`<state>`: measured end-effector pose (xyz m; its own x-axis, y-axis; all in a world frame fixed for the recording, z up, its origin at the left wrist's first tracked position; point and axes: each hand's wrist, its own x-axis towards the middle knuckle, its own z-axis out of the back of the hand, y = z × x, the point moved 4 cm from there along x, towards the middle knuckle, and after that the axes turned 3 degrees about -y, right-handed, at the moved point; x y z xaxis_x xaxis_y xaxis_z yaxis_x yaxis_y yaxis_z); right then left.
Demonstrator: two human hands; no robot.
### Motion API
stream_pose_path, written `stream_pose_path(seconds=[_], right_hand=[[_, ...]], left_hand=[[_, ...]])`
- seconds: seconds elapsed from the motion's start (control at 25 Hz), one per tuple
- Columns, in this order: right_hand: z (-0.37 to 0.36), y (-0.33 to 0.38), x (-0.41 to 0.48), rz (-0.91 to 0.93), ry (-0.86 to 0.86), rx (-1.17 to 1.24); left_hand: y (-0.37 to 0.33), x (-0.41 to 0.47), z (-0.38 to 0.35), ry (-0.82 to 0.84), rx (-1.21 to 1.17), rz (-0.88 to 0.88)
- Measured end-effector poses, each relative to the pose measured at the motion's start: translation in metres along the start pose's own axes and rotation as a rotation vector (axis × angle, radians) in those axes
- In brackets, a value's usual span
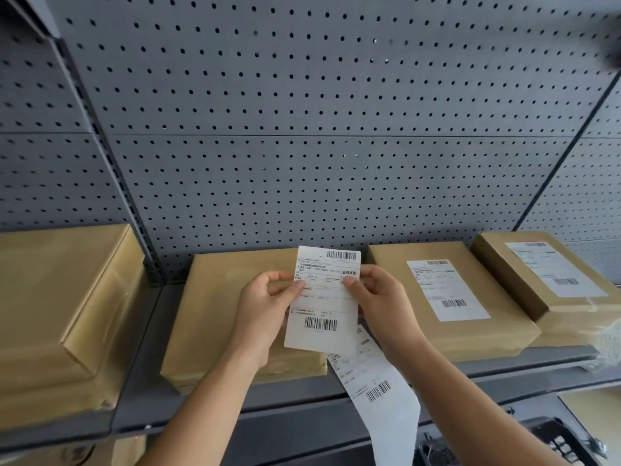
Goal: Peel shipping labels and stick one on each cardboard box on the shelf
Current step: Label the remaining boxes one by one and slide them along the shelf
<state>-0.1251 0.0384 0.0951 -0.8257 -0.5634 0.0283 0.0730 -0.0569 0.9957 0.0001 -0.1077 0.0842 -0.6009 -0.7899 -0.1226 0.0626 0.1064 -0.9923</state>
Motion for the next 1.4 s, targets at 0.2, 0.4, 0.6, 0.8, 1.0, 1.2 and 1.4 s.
stream_pose_path(seconds=[0.2, 0.4, 0.6, 0.8, 1.0, 1.2, 1.4], right_hand=[[-0.03, 0.007, 0.011, 0.057, 0.031, -0.107], [-0.066, 0.009, 0.019, 0.057, 0.058, -0.222], [-0.101, 0.007, 0.033, 0.1, 0.088, -0.36], [-0.12, 0.002, 0.047, 0.104, 0.098, -0.442], [-0.126, -0.006, 0.053, 0.102, 0.102, -0.551], [-0.129, -0.015, 0.058, 0.115, 0.082, -0.63], [-0.132, -0.022, 0.062, 0.132, 0.077, -0.745]], left_hand=[[-0.003, 0.006, 0.034, -0.066, 0.085, -0.012], [-0.011, 0.009, 0.072, -0.171, 0.224, -0.08], [-0.013, 0.021, 0.104, -0.254, 0.35, -0.112], [-0.009, 0.035, 0.118, -0.269, 0.457, -0.119], [0.0, 0.052, 0.118, -0.28, 0.589, -0.116], [0.006, 0.062, 0.109, -0.269, 0.725, -0.137], [0.014, 0.07, 0.101, -0.246, 0.806, -0.139]])
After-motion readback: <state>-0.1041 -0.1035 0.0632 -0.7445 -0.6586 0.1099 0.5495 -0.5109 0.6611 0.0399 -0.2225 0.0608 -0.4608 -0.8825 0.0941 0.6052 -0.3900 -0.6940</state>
